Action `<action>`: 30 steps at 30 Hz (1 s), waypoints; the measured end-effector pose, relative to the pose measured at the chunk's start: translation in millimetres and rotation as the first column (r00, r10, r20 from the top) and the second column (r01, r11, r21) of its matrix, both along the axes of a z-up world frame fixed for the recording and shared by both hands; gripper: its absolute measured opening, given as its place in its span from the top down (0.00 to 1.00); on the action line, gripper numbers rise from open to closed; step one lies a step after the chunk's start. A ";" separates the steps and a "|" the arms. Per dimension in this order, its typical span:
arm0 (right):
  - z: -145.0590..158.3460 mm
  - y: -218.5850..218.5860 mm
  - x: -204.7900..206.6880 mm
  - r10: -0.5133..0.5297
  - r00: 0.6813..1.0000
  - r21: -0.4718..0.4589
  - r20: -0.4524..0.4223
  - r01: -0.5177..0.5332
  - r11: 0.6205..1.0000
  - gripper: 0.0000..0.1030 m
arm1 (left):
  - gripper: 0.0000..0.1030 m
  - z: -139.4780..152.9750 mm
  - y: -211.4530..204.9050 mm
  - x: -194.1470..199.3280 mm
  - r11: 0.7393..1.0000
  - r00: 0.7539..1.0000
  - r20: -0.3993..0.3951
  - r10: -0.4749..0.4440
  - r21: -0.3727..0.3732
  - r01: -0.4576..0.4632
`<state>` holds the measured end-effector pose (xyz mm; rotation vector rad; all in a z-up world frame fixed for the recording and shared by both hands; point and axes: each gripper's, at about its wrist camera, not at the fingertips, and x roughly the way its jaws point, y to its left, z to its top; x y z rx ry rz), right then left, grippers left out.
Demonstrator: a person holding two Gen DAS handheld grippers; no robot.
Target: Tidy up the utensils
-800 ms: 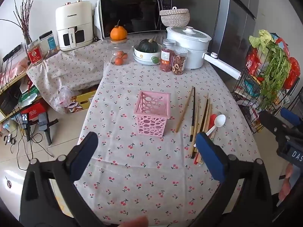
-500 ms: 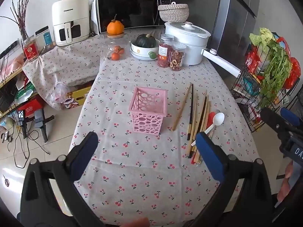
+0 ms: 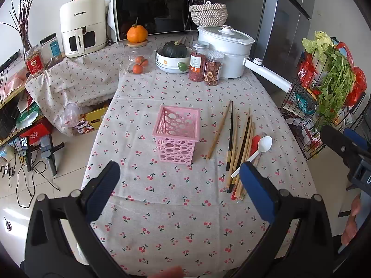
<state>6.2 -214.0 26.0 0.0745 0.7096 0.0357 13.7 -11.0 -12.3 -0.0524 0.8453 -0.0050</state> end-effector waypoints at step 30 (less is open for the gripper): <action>-2.3 0.9 1.5 0.003 1.000 0.017 -0.012 -0.003 1.000 0.00 | 0.01 1.3 -4.7 -2.6 1.000 1.000 0.013 -0.014 0.021 0.014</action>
